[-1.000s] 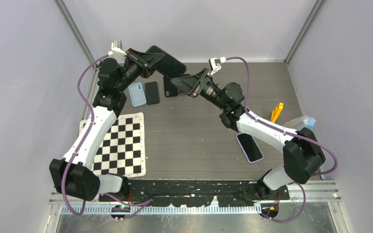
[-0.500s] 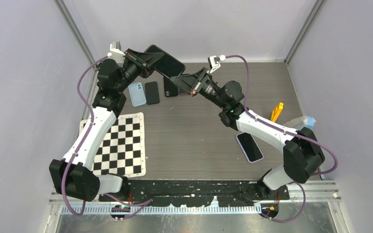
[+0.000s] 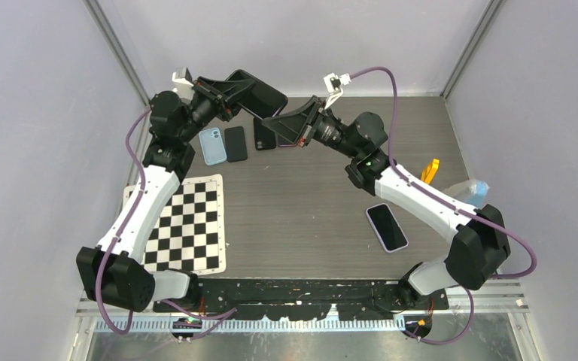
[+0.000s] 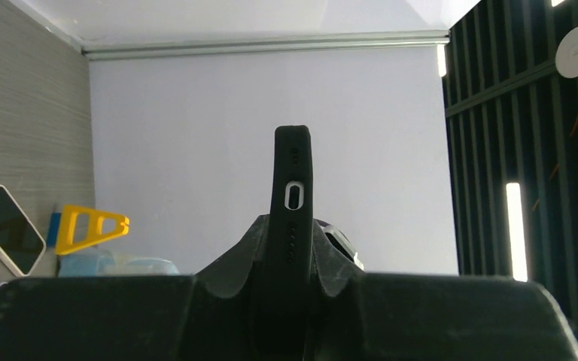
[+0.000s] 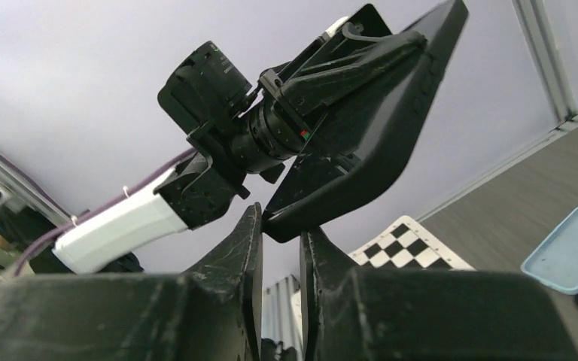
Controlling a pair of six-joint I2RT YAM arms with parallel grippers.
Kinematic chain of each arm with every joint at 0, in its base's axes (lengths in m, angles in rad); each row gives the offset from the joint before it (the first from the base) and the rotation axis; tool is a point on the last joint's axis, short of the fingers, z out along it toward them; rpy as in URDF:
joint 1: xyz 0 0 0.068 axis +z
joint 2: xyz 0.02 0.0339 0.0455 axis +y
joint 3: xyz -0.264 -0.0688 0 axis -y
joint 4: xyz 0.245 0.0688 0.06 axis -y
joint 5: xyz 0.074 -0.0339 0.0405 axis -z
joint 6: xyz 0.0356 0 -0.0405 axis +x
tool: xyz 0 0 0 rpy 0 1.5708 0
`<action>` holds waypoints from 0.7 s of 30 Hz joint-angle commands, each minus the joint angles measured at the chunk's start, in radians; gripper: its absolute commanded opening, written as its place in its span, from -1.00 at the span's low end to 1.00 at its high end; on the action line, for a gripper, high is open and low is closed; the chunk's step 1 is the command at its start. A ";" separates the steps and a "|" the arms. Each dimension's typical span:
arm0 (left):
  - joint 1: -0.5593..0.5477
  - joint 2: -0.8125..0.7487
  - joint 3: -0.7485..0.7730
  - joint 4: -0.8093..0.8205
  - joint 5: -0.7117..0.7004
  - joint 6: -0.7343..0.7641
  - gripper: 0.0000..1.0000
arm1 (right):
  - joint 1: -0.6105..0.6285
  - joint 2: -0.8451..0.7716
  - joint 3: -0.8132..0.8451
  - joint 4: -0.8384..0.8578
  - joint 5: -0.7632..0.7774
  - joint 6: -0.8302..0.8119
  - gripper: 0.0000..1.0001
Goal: Take the phone out of the phone case
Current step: Remove the phone case from the phone.
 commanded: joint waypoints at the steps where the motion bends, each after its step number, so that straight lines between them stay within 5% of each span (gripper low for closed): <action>1: -0.019 -0.037 0.023 0.079 0.082 -0.199 -1.00 | 0.001 0.018 0.051 -0.272 -0.137 -0.367 -0.99; 15: -0.018 -0.038 -0.043 0.127 0.059 -0.266 -1.00 | -0.008 -0.024 0.028 -0.342 -0.079 -0.450 -0.99; 17: -0.016 -0.041 -0.048 0.121 0.044 -0.240 -1.00 | -0.014 -0.054 0.009 -0.338 -0.058 -0.423 -0.75; 20: -0.003 -0.045 -0.056 0.100 0.029 -0.183 -1.00 | -0.025 -0.100 -0.033 -0.325 -0.042 -0.383 0.23; 21: 0.002 -0.047 -0.060 0.087 0.024 -0.165 -1.00 | -0.030 -0.126 -0.057 -0.322 -0.034 -0.376 0.35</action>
